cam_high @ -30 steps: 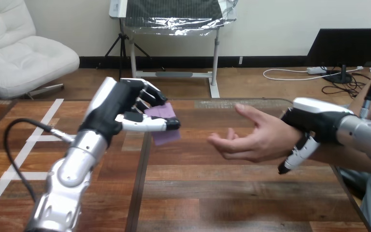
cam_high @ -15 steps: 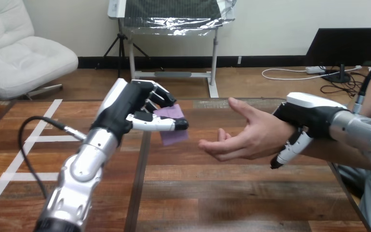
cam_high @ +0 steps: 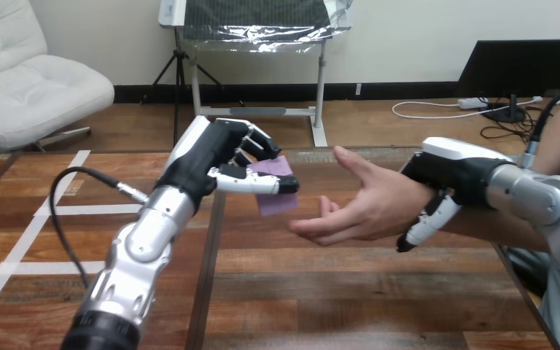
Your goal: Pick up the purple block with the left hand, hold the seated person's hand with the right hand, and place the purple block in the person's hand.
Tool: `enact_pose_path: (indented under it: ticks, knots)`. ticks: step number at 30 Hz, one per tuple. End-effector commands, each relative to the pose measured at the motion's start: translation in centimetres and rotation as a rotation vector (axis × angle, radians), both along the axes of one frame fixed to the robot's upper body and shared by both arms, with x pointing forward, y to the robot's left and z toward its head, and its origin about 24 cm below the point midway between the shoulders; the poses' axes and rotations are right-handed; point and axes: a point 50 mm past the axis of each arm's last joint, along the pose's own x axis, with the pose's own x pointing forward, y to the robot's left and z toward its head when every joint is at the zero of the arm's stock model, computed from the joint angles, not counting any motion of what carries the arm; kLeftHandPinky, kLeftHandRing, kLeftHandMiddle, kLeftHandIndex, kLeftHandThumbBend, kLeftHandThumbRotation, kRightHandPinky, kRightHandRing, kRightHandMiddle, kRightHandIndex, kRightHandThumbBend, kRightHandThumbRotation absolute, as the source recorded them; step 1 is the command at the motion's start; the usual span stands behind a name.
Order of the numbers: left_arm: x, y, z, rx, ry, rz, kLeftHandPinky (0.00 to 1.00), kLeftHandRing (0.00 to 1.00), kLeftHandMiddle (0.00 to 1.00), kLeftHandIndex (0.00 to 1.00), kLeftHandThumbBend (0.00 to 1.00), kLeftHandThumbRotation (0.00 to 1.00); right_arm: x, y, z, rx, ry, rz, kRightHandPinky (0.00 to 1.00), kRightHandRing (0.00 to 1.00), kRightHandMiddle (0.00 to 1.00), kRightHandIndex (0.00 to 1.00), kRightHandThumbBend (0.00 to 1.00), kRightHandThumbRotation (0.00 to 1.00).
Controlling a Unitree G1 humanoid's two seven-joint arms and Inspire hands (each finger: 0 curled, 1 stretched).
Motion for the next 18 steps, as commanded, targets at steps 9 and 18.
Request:
enact_pose_path:
  ticks: [9,18]
  knots:
    - [2.0,-2.8,3.3,-0.011,-0.106,-0.056,0.31,0.39,0.45,0.46,0.65,0.00,0.6,3.7,0.5,0.076,-0.010,0.072,0.29,0.37,0.43,0.43,0.82,0.13]
    - [2.3,-3.8,3.4,-0.022,-0.102,-0.071,0.33,0.42,0.47,0.46,0.66,0.00,0.6,4.5,0.6,0.093,-0.010,0.084,0.27,0.35,0.41,0.42,0.84,0.14]
